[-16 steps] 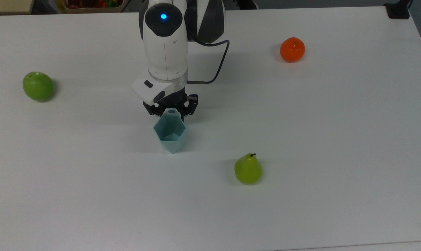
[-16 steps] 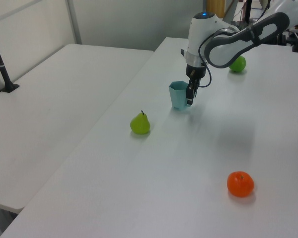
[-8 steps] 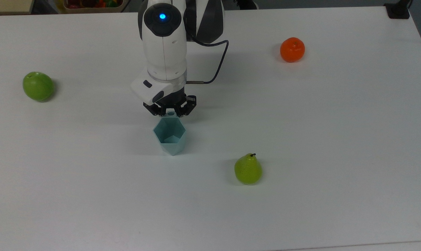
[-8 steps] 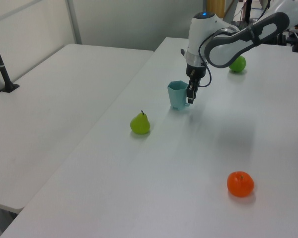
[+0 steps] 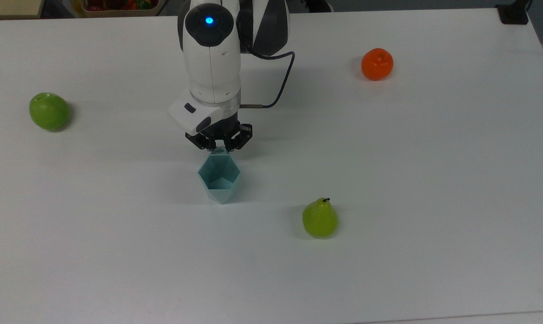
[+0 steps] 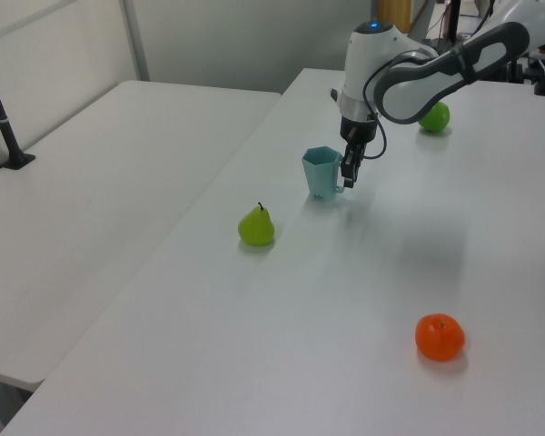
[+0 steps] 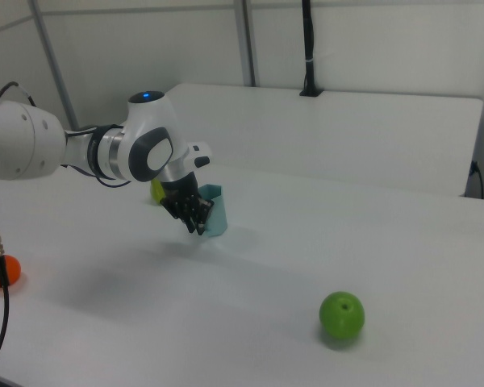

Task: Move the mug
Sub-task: 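Lower the gripper onto the mug rim and close it, then lift the teal mug and carry it toward the green apple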

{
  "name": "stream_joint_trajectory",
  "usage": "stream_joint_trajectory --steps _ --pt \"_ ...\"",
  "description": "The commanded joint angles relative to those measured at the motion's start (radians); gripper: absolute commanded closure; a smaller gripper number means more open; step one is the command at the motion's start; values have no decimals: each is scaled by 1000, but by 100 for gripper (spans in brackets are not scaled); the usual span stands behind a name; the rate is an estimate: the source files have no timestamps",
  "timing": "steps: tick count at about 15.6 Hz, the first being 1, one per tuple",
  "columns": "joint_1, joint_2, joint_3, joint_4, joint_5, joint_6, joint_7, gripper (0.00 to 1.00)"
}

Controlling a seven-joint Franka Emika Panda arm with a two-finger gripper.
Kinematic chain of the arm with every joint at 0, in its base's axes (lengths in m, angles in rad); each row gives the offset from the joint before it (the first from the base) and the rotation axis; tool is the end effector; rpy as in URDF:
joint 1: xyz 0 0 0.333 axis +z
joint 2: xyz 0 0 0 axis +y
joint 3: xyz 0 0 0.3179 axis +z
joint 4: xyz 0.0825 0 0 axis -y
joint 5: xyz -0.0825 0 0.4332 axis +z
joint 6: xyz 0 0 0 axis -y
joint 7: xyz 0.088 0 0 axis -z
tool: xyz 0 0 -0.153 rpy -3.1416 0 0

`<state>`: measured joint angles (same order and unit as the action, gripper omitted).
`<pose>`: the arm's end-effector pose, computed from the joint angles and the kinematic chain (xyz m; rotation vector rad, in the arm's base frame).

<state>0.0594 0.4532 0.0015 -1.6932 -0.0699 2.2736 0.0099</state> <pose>0.7274 0.0401 0.2756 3.0809 0.1428 0.1993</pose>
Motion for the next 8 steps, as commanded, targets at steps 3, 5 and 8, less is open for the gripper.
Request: stream_joint_trajectory --steps 3,5,8 --pt "0 -36 -3 -25 -10 14 27 100" --pt "-12 -68 -3 -28 -2 6 27 100" --pt "-18 -91 -3 -23 -1 -29 27 100"
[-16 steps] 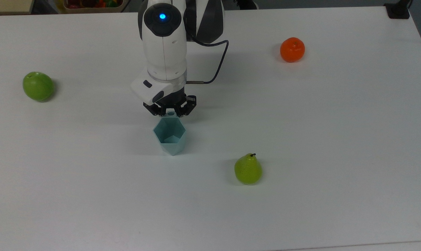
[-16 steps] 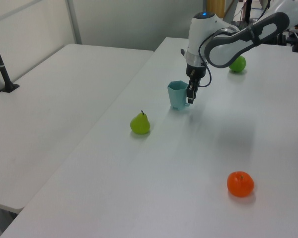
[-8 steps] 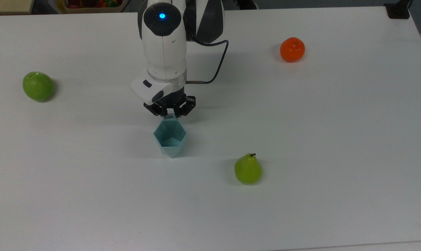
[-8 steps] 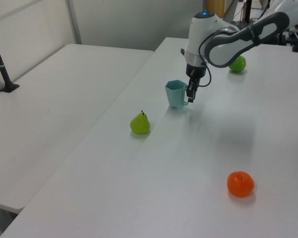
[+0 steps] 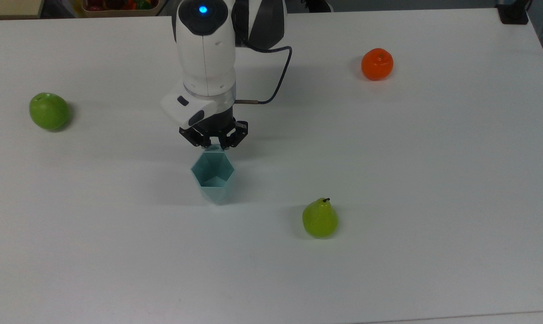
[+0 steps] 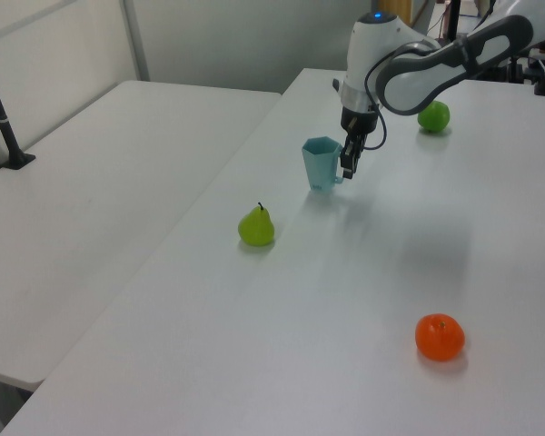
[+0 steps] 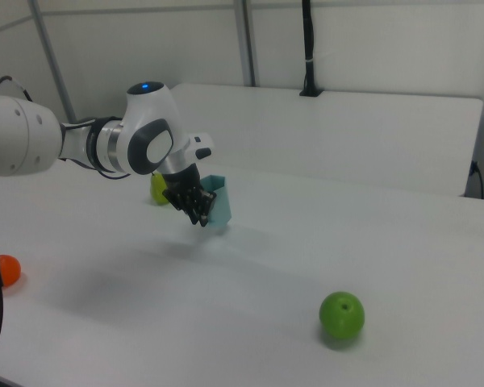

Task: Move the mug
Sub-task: 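Lift the teal mug and carry it toward the green apple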

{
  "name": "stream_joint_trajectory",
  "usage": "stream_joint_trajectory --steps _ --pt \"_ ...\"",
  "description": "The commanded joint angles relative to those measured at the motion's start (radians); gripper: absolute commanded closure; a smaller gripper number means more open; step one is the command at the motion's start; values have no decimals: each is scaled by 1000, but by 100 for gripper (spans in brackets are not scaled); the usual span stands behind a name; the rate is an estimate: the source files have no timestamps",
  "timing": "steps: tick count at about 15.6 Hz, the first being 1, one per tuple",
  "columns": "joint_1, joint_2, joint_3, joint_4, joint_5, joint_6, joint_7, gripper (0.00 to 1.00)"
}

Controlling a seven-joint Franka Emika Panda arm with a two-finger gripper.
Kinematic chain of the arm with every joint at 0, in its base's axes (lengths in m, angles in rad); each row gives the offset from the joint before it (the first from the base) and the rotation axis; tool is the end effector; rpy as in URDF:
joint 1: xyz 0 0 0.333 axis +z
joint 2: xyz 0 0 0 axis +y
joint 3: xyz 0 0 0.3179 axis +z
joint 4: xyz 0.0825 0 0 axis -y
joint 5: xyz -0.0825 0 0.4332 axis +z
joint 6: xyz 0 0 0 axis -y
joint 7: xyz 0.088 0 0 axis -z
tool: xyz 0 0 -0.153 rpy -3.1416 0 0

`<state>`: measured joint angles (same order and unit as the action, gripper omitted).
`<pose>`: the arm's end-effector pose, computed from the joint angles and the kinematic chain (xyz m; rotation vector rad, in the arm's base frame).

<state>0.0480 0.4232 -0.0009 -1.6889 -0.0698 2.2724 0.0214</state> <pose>0.7303 0.0303 0.2996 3.0781 0.1025 0.2502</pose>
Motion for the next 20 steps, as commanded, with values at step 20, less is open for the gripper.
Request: stream_joint_trajectory --steps 20 --pt "-25 -698 -36 -283 125 -587 -205 100"
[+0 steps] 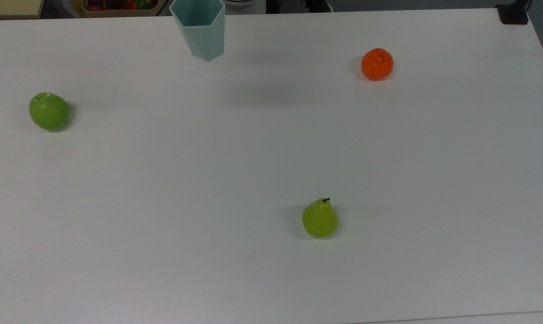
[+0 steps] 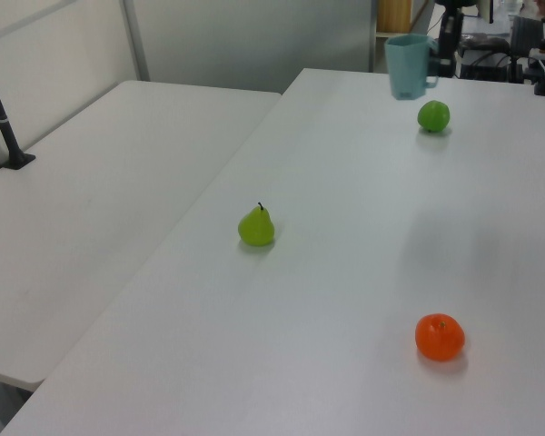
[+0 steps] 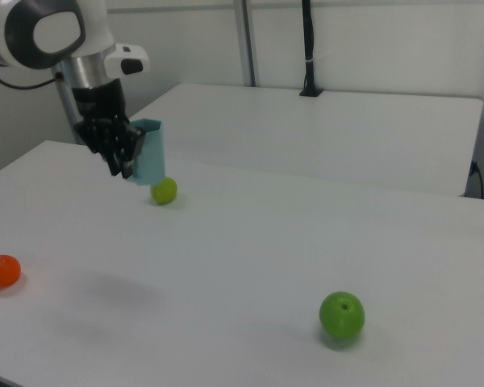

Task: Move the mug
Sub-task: 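Lift the teal mug and carry it toward the green apple, then lower the teal mug onto the table and open the gripper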

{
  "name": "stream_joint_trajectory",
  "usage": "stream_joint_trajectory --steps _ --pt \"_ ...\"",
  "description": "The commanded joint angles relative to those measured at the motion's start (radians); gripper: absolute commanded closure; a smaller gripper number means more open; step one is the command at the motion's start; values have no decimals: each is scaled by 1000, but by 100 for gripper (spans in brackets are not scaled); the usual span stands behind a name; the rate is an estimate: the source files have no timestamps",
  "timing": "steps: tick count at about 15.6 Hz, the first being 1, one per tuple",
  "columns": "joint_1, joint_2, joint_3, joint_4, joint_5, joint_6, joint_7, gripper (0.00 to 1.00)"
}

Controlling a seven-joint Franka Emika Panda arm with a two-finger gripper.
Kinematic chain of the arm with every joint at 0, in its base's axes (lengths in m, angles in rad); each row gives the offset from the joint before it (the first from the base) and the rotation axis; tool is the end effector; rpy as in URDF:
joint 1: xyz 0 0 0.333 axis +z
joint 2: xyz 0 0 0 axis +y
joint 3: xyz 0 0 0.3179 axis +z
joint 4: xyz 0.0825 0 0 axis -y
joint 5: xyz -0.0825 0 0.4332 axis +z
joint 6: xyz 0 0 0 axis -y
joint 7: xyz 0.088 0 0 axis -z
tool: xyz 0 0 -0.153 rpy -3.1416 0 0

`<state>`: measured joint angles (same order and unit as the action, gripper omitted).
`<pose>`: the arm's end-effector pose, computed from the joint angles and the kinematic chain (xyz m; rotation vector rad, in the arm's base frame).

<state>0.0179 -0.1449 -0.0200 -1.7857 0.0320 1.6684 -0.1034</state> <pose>0.5658 0.0029 0.5610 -3.1042 -0.1535 -0.0456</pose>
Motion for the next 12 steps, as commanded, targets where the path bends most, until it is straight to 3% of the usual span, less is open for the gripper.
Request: stream_joint_trajectory --steps 1,4,12 --pt "5 -139 -29 -220 23 20 -108 100" --pt "7 -147 -43 -312 23 63 -140 100" --pt "20 -125 -41 -566 11 378 -142 100"
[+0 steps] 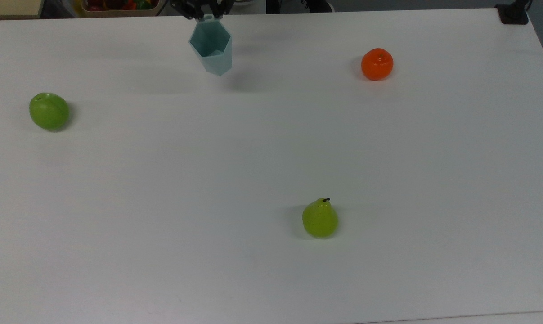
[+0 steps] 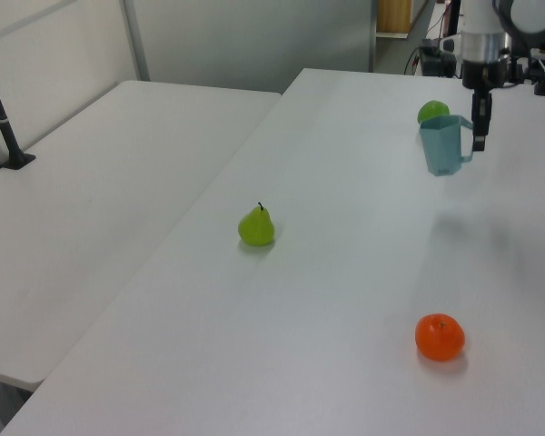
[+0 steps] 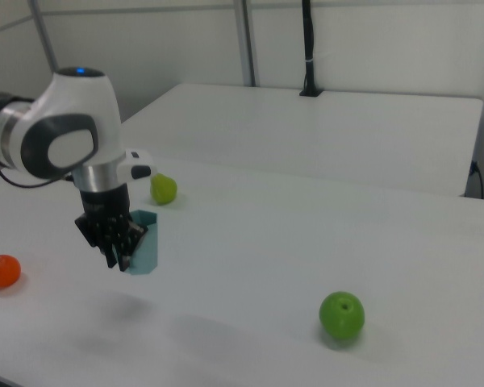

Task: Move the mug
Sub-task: 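Lower the teal mug onto the table and open the gripper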

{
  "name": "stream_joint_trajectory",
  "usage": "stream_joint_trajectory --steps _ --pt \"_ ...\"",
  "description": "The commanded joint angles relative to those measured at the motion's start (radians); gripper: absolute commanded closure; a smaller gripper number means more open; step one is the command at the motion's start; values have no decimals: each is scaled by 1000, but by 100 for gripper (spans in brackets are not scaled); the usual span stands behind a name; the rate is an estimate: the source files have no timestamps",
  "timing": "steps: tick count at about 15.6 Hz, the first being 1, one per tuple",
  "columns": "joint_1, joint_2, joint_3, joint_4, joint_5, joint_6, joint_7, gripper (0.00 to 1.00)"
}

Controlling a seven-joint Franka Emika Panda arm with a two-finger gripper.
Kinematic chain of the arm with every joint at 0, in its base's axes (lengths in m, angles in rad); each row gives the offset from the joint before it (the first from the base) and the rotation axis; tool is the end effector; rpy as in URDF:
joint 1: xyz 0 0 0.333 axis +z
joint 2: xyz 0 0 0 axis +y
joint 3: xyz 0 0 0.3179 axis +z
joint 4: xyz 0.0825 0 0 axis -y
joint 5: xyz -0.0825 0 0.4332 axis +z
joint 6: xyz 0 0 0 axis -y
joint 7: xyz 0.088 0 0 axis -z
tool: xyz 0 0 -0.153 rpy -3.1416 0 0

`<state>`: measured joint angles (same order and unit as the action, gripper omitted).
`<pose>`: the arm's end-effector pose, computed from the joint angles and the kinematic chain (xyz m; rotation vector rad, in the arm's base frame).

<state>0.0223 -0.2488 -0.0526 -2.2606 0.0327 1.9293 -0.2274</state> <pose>0.5037 -0.0115 0.3913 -3.0726 -0.2874 0.1185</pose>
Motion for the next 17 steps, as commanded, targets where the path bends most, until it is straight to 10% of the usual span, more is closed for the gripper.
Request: stream_joint_trajectory --steps 1,13,17 --pt "16 -6 -9 -106 10 147 -17 100" --pt "41 155 -6 -116 7 333 -4 97" --pt "39 155 -6 -109 10 323 -3 49"
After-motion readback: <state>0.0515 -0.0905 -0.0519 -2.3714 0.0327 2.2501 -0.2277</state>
